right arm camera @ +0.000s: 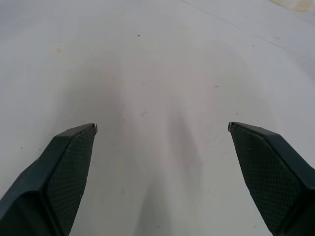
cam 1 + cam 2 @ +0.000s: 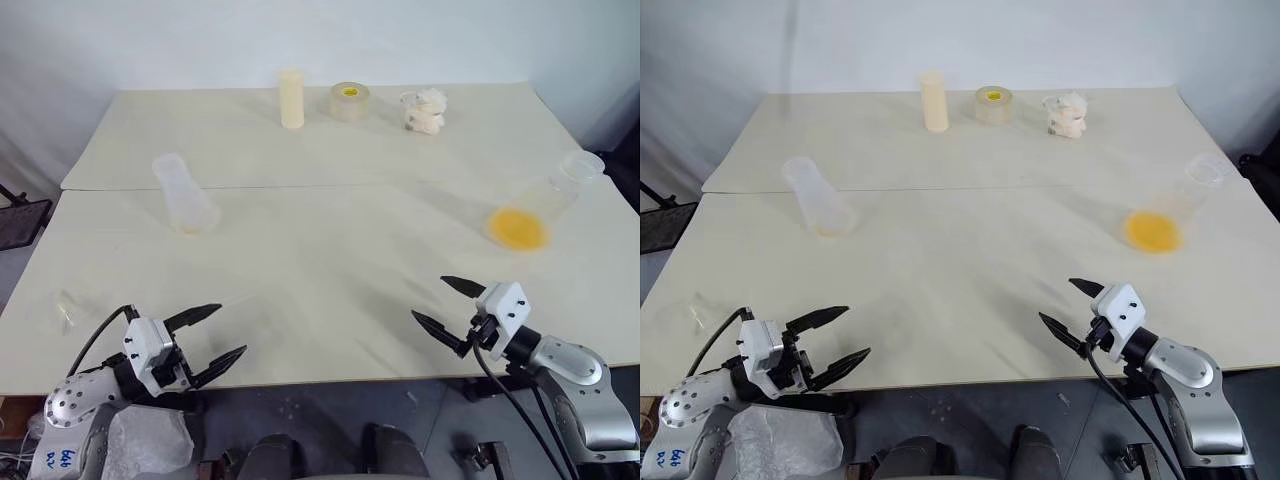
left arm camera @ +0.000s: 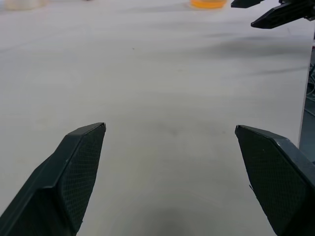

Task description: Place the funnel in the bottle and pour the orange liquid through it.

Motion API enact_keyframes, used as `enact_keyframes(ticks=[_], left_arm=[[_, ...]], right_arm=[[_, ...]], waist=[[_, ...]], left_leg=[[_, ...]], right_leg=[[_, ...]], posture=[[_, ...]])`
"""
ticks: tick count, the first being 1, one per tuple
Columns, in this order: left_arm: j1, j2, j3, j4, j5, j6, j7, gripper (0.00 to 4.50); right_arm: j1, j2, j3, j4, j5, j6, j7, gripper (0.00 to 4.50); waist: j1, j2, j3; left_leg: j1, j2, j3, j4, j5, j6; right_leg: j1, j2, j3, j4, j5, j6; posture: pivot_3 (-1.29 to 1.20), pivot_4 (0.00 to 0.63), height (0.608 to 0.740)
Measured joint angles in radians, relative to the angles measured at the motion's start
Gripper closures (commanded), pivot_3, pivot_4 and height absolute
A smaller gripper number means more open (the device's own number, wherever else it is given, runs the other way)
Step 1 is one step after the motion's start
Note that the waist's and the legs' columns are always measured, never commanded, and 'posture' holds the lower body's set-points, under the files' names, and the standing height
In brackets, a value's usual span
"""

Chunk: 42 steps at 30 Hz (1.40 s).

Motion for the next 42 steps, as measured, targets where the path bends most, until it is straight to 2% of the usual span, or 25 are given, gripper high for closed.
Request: enact_keyframes(ticks=[4, 9, 15, 24, 29, 33, 42], left_arm=[[0.008, 0.0, -0.009, -0.02, -0.001, 0.045, 0.013, 0.0], [0.026, 0.004, -0.017, -0.087, -0.042, 0.186, 0.063, 0.0], [0.048, -0.045, -0.004, -0.148, -0.012, 0.208, 0.164, 0.0], [0.094, -0.049, 0.2, -0.167, -0.043, 0.168, 0.247, 0.0], [-0.075, -0.024, 0.227, -0.137, 0.008, 0.232, 0.391, 0.0], [-0.308, -0.012, 0.175, -0.023, 0.093, 0.29, 0.516, 0.0], [-0.624, -0.016, 0.105, 0.3, 0.198, 0.246, 0.606, 0.0]], right_arm=[[-0.001, 0.001, 0.003, 0.0, 0.0, 0.0, 0.0, 0.03], [-0.007, 0.009, 0.013, 0.002, 0.0, -0.001, 0.0, 0.03], [-0.022, 0.013, 0.02, 0.017, -0.001, -0.003, 0.003, 0.03], [-0.075, 0.013, 0.024, 0.092, 0.0, -0.03, 0.046, 0.03], [-0.152, 0.02, 0.042, 0.174, -0.003, -0.065, 0.072, 0.03], [-0.211, 0.049, 0.072, 0.23, -0.013, -0.092, 0.091, 0.03], [-0.284, 0.085, 0.096, 0.242, -0.01, -0.12, 0.092, 0.03]], waist=[[-0.001, 0.0, 0.0], [0.0, 0.0, 0.0], [-0.001, 0.0, 0.0], [0.003, -0.001, 0.001], [0.005, -0.001, 0.001], [0.003, -0.001, 0.001], [-0.002, -0.003, 0.002]], left_leg=[[0.0, 0.0, 0.0, 0.0, 0.0, 0.0], [0.0, 0.0, 0.0, 0.0, 0.0, 0.0], [0.0, 0.0, 0.0, 0.0, 0.0, 0.0], [0.0, 0.0, 0.0, 0.001, 0.0, 0.0], [0.0, -0.001, -0.001, 0.001, 0.0, 0.001], [0.0, -0.003, -0.001, 0.001, 0.001, 0.0], [0.0, -0.005, -0.001, 0.0, 0.001, -0.001]], right_leg=[[0.0, 0.0, 0.0, 0.0, 0.0, 0.0], [0.0, 0.0, 0.0, 0.0, 0.0, 0.0], [0.0, 0.0, 0.0, 0.0, 0.0, 0.0], [0.001, 0.0, 0.0, 0.0, 0.0, 0.0], [0.001, 0.0, 0.001, 0.001, 0.0, 0.0], [0.0, 0.0, 0.0, 0.002, 0.0, 0.0], [0.0, 0.0, -0.008, 0.002, 0.0, 0.001]], posture=[[0.0, 0.15, 0.74], [0.0, 0.15, 0.74], [0.0, 0.15, 0.74], [0.0, 0.15, 0.74], [0.0, 0.15, 0.74], [0.0, 0.15, 0.74], [0.0, 0.15, 0.74]])
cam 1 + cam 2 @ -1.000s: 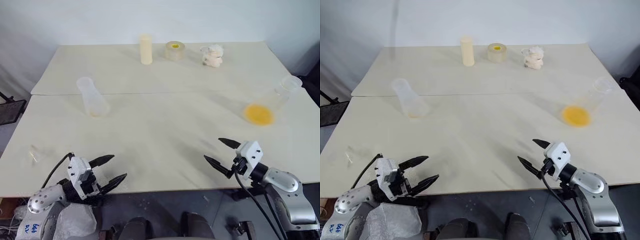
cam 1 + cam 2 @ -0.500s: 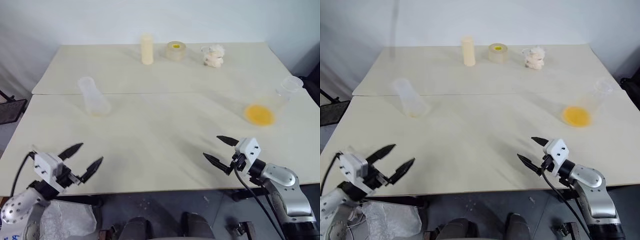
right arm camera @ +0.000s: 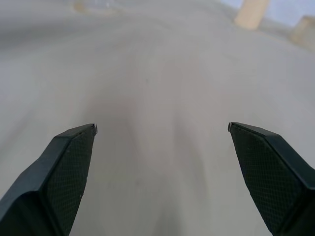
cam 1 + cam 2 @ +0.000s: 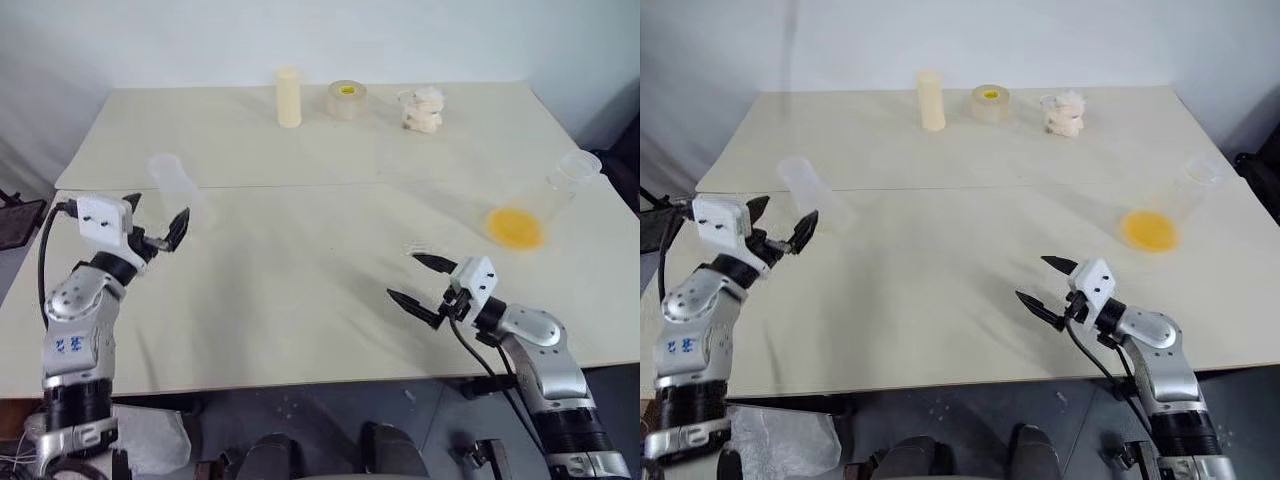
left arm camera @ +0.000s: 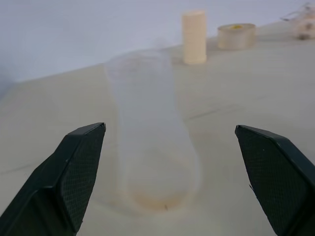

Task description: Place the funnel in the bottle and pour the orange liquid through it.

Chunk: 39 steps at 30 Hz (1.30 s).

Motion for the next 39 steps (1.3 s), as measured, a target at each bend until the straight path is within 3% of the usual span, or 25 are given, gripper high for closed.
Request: enact_keyframes(ticks=[13, 16, 21, 26, 33, 39], left_arm=[[-0.239, -0.02, -0.057, 0.388, 0.06, -0.168, 0.007, 0.0], [-0.27, -0.023, -0.07, 0.447, 0.063, -0.217, -0.018, 0.62], [-0.291, -0.023, -0.07, 0.48, 0.059, -0.25, -0.058, 2.18], [-0.287, -0.021, -0.081, 0.425, 0.03, -0.22, -0.147, 2.27], [-0.285, -0.04, -0.133, 0.202, -0.078, -0.086, -0.327, 2.27], [-0.258, -0.085, -0.249, 0.002, -0.142, 0.064, -0.436, 2.27]], right_arm=[[-0.052, 0.004, 0.0, -0.105, 0.019, 0.057, -0.038, 0.03], [-0.055, 0.004, 0.0, -0.107, 0.019, 0.06, -0.04, 0.0], [-0.055, 0.004, 0.0, -0.113, 0.019, 0.074, -0.043, 0.0], [-0.059, -0.013, -0.004, -0.124, 0.028, 0.087, -0.042, 0.0], [-0.095, -0.047, -0.019, -0.116, 0.066, 0.106, -0.004, 0.0], [-0.136, -0.128, -0.047, -0.092, 0.146, 0.149, 0.129, 0.0]], waist=[[0.0, -0.002, 0.001], [-0.001, -0.003, 0.001], [0.0, -0.003, 0.002], [0.0, -0.004, 0.002], [-0.001, -0.005, 0.003], [0.001, -0.005, 0.003]], left_leg=[[-0.001, -0.001, -0.001, 0.001, 0.0, 0.0], [-0.001, -0.001, -0.001, 0.0, 0.0, 0.0], [-0.001, -0.001, -0.001, 0.0, 0.0, 0.0], [-0.001, -0.001, -0.001, 0.001, 0.0, 0.0], [-0.002, 0.0, -0.002, 0.001, 0.0, 0.0], [-0.002, -0.001, -0.002, 0.001, 0.0, 0.0]], right_leg=[[0.0, 0.0, -0.002, 0.0, 0.0, 0.0], [0.0, 0.0, -0.002, 0.0, 0.0, 0.0], [0.0, 0.0, -0.003, 0.001, 0.0, 0.001], [0.0, 0.0, -0.003, 0.001, 0.0, 0.001], [0.0, 0.0, -0.003, 0.0, 0.0, 0.001], [0.0, 0.0, -0.002, 0.0, 0.0, 0.001]], posture=[[0.0, 0.15, 0.74], [0.0, 0.15, 0.74], [0.0, 0.15, 0.74], [0.0, 0.15, 0.74], [0.0, 0.15, 0.74], [0.0, 0.15, 0.74]])
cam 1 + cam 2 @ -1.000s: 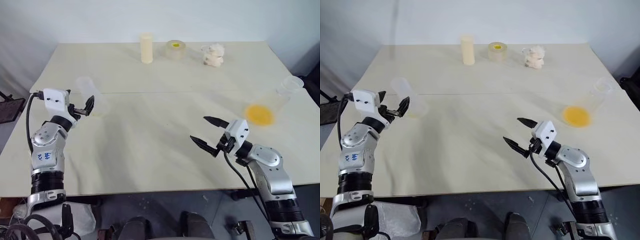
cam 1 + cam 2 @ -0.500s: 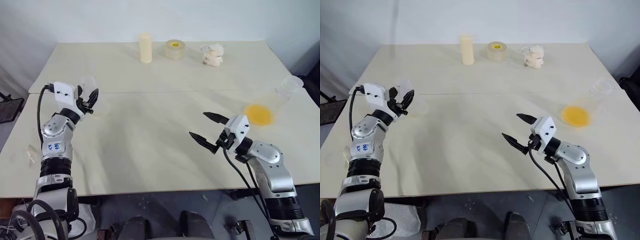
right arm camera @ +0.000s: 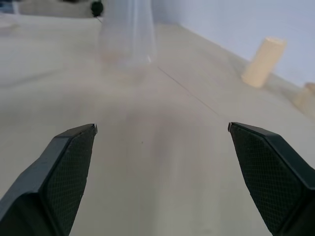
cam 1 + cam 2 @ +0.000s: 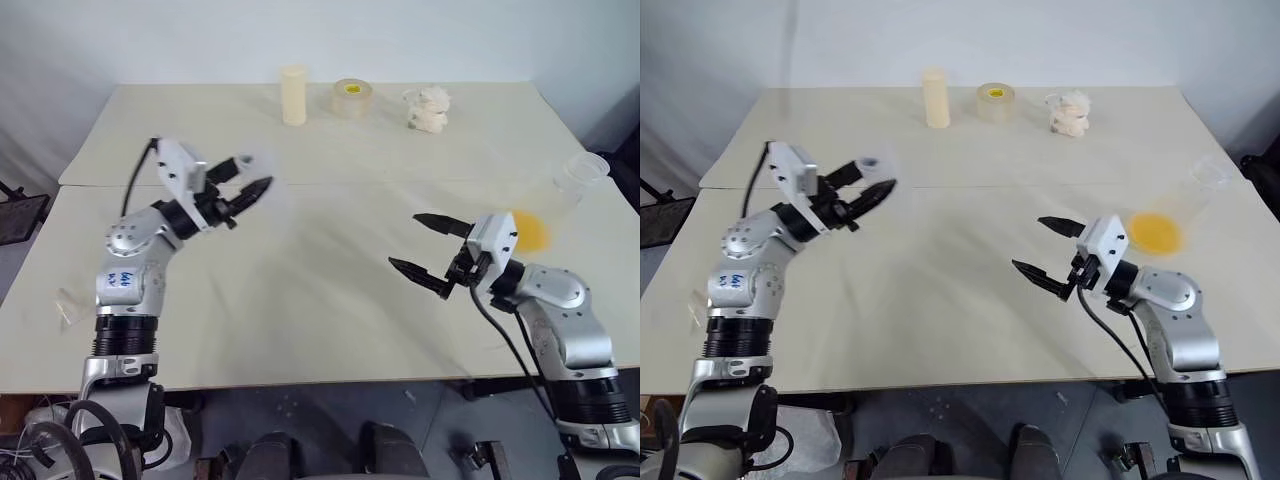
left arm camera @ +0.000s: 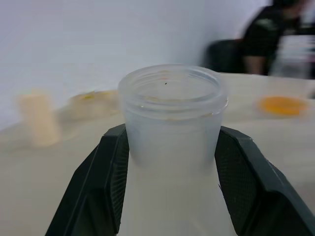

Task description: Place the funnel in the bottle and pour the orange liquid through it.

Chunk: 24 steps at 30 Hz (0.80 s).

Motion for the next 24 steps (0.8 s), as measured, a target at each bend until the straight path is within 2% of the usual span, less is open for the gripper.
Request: enact_keyframes(ticks=[6, 17, 19, 24], left_arm=[[0.006, -0.063, -0.093, -0.075, -0.01, 0.065, -0.032, 2.27], [0.006, -0.127, -0.206, -0.014, 0.086, 0.053, -0.043, 2.27], [0.006, -0.131, -0.219, -0.014, 0.101, 0.047, -0.046, 1.52], [0.006, -0.136, -0.23, -0.015, 0.116, 0.044, -0.052, 0.03]], right_arm=[[0.035, -0.05, -0.048, -0.022, 0.113, 0.083, 0.087, 0.0], [0.126, -0.052, -0.08, -0.111, 0.115, 0.089, 0.041, 0.0], [0.137, -0.052, -0.08, -0.124, 0.115, 0.089, 0.025, 0.0], [0.154, -0.051, -0.08, -0.149, 0.116, 0.089, 0.002, 0.0]], waist=[[0.002, -0.001, 0.0], [0.01, -0.001, 0.001], [0.014, -0.001, 0.001], [0.026, -0.001, 0.001]], left_leg=[[0.0, 0.0, 0.0, 0.0, 0.0, 0.0], [-0.001, 0.0, 0.001, 0.001, 0.0, 0.0], [-0.001, 0.0, 0.001, 0.001, 0.0, 0.0], [-0.001, 0.0, 0.001, 0.003, 0.0, 0.0]], right_leg=[[0.0, 0.0, 0.0, 0.0, 0.0, 0.0], [0.0, 0.0, 0.0, 0.0, 0.0, 0.0], [0.0, 0.0, 0.0, 0.0, 0.0, 0.0], [0.0, 0.0, 0.001, 0.0, 0.0, 0.0]], posture=[[0.0, 0.15, 0.74], [0.0, 0.15, 0.74], [0.0, 0.15, 0.74], [0.0, 0.15, 0.74]])
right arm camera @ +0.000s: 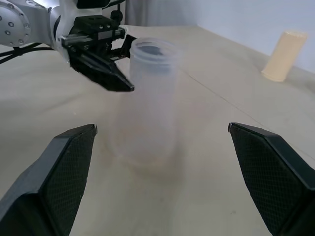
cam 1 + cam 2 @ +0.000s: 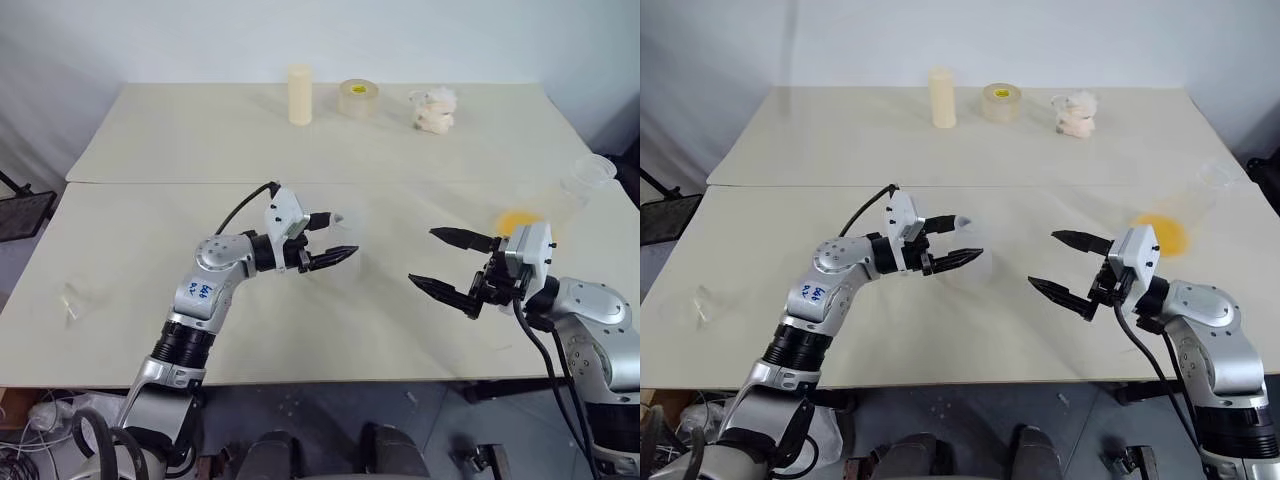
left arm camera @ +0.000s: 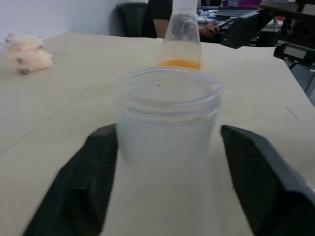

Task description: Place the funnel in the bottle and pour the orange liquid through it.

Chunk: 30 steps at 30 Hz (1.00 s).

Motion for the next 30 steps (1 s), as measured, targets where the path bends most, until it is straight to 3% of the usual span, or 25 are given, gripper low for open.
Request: enact_keyframes(ticks=[18, 24, 30], left_arm=[[0.009, 0.1, 0.056, -0.125, -0.042, 0.155, -0.018, 0.03], [0.006, 0.177, 0.061, -0.132, -0.043, 0.207, -0.023, 0.03], [0.009, 0.251, 0.146, -0.204, -0.106, 0.292, -0.038, 0.03]], right_arm=[[-0.015, 0.017, 0.002, -0.005, 0.005, -0.01, -0.021, 0.0], [-0.02, 0.022, 0.006, 0.017, -0.005, -0.01, -0.019, 0.0], [-0.029, 0.022, 0.006, 0.023, -0.006, -0.01, -0.011, 0.0]], waist=[[-0.001, 0.0, 0.0], [-0.001, 0.0, 0.0], [-0.003, 0.0, 0.0]], left_leg=[[0.0, 0.0, 0.0, 0.0, 0.0, 0.0], [0.0, 0.0, 0.0, 0.0, 0.0, 0.0], [0.0, 0.001, -0.001, 0.0, 0.0, 0.0]], right_leg=[[0.0, 0.0, 0.0, 0.0, 0.0, 0.0], [0.0, 0.0, 0.0, 0.0, 0.0, 0.0], [0.0, 0.0, 0.0, 0.0, 0.0, 0.0]], posture=[[0.0, 0.15, 0.74], [0.0, 0.15, 0.74], [0.0, 0.15, 0.74]])
